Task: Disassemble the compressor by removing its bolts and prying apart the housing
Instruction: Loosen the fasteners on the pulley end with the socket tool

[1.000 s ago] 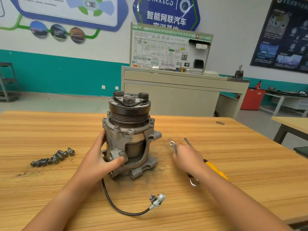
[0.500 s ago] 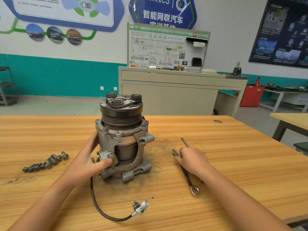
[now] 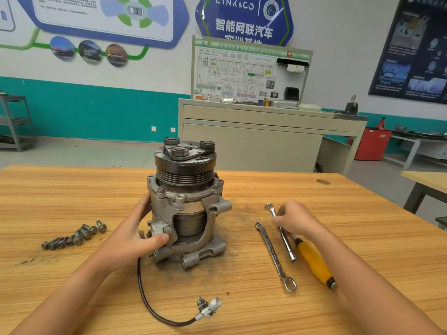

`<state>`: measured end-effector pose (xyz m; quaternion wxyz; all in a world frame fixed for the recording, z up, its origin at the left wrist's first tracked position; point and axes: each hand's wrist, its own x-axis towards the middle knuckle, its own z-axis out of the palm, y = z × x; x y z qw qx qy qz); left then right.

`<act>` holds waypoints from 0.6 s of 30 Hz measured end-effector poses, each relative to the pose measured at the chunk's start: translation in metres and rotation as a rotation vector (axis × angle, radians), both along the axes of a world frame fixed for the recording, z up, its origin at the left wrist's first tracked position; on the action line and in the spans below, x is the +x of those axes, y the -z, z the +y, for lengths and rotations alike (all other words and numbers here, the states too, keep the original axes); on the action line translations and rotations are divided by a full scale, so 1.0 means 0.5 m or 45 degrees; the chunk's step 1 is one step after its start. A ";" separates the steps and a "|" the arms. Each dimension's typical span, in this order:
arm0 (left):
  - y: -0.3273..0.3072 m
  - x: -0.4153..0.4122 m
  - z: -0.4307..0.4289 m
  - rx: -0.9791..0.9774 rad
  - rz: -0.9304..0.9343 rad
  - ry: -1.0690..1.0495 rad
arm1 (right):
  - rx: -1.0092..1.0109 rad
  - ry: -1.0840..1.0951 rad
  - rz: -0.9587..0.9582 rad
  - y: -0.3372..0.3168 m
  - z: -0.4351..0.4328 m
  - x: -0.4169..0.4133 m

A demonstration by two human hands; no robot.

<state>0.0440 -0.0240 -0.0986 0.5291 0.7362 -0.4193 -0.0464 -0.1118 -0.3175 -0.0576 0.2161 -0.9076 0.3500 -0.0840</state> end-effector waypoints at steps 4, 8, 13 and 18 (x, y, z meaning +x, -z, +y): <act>-0.004 0.003 0.000 0.005 0.014 0.021 | 0.372 -0.009 -0.731 -0.082 0.039 -0.015; -0.002 -0.002 0.000 0.037 0.058 0.010 | 0.728 -0.228 -1.278 -0.168 0.118 -0.001; 0.001 -0.007 -0.001 0.047 0.104 -0.021 | 0.722 -0.356 -1.445 -0.199 0.188 0.051; 0.001 -0.008 -0.003 0.060 0.138 -0.015 | 0.609 -0.376 -1.454 -0.205 0.196 0.081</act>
